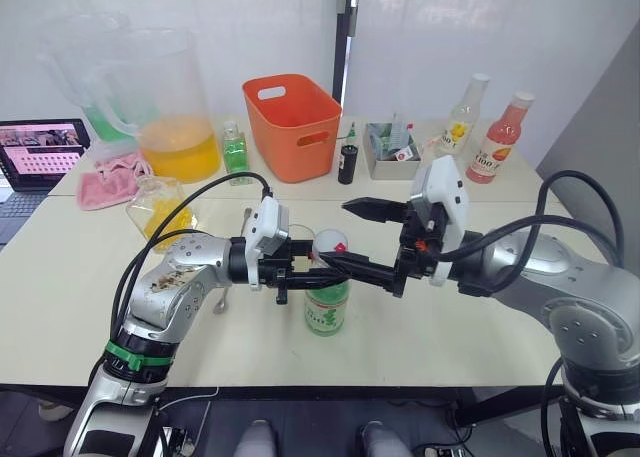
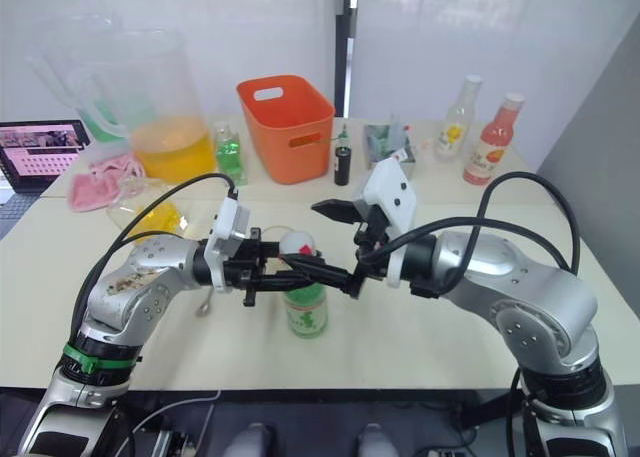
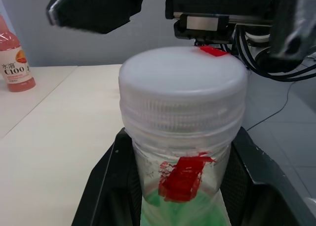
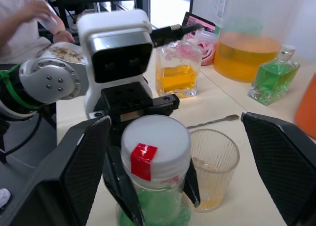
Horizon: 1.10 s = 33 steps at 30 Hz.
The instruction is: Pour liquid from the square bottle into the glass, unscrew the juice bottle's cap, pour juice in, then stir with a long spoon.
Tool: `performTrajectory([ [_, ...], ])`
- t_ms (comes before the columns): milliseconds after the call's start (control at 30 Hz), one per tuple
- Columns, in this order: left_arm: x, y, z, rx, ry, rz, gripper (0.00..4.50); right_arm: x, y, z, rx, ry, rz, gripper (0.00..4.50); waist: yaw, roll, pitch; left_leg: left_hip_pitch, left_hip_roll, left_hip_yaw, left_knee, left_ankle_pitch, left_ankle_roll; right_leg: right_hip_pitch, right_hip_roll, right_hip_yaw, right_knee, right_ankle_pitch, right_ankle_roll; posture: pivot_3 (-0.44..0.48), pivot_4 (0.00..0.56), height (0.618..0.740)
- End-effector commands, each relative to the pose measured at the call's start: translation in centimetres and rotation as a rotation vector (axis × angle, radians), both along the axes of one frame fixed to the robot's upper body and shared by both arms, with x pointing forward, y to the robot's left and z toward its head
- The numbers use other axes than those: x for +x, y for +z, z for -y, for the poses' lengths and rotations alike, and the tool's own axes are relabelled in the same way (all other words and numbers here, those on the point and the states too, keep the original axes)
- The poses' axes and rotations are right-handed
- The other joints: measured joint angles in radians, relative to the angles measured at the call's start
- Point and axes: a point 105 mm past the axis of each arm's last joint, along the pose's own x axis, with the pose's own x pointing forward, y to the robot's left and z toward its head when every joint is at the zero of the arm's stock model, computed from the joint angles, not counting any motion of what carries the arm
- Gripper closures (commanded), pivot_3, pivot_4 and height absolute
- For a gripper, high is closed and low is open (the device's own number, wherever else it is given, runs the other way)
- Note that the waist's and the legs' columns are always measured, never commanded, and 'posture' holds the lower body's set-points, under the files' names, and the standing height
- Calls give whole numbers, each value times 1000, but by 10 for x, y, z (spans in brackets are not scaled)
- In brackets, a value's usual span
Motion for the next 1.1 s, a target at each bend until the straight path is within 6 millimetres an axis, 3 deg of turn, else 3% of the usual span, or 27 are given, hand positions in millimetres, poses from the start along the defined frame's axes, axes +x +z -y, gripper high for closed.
performTrajectory([
  [33, -7, -9, 0, 28, -31, -14, 3000, 2, 2, -5, 4, -24, 19, 0, 0, 0, 0, 0, 0, 0, 0, 0, 0, 0, 0, 0, 0, 0, 0, 0, 150, 703],
  [67, -6, -9, 0, 28, -30, -12, 3000, 2, 1, -6, 3, -26, 17, 0, 0, 0, 0, 0, 0, 0, 0, 0, 0, 0, 0, 0, 0, 0, 0, 0, 150, 703],
  [100, -6, -9, 0, 29, -29, -11, 3000, 2, 1, -7, 1, -27, 16, 571, 0, 0, 0, 0, 0, 0, 0, 0, 0, 0, 0, 0, 0, 0, 0, 0, 150, 703],
  [333, -7, -9, -3, 34, -28, 1, 3000, -1, -4, -12, -17, -6, 3, 2800, -2, 0, 0, 0, 0, 0, 0, 0, 0, 0, 0, 0, 0, 0, 0, 0, 150, 703],
  [533, -11, -9, -6, 38, -19, 5, 3001, -5, -3, -15, -11, 47, 4, 2804, -5, 0, 0, 1, 0, 0, 0, 0, 0, 0, 0, 0, 1, -2, -3, 0, 150, 703],
  [667, -19, -6, -15, 49, -7, 8, 3002, -13, -7, -21, -49, 223, -5, 2804, -19, 0, 0, 1, 1, 0, -1, 0, 0, 0, 1, 0, 1, -2, -3, 0, 150, 703],
  [867, -26, -5, -16, 72, 3, 24, 3010, 12, -14, -17, -137, 438, 33, 2804, -35, 0, 0, 2, 1, 0, -2, 0, 1, 0, 1, 0, 1, -2, -3, 0, 150, 703],
  [1100, -27, -7, -20, 67, 48, 10, 3011, 14, -16, -17, -228, 684, 65, 2804, -33, 0, 0, 3, 1, 0, -3, -1, 1, 0, 2, 0, 2, 0, 3, 0, 150, 703],
])
